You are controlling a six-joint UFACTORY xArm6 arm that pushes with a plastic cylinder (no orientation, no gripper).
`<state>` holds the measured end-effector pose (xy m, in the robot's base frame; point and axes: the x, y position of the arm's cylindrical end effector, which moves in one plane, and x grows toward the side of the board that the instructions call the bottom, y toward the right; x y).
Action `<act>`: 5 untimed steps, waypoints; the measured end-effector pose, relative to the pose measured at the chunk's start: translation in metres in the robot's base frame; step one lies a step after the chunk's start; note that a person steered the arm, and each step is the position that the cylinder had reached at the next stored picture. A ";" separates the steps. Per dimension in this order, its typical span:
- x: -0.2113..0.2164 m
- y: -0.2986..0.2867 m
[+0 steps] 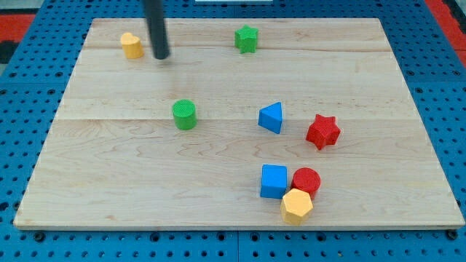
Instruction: Slide the green star toward right
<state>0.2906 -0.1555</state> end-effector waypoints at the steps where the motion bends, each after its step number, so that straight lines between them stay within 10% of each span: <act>1: -0.003 -0.020; 3: -0.038 0.001; 5: -0.061 0.197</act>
<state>0.2299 0.0411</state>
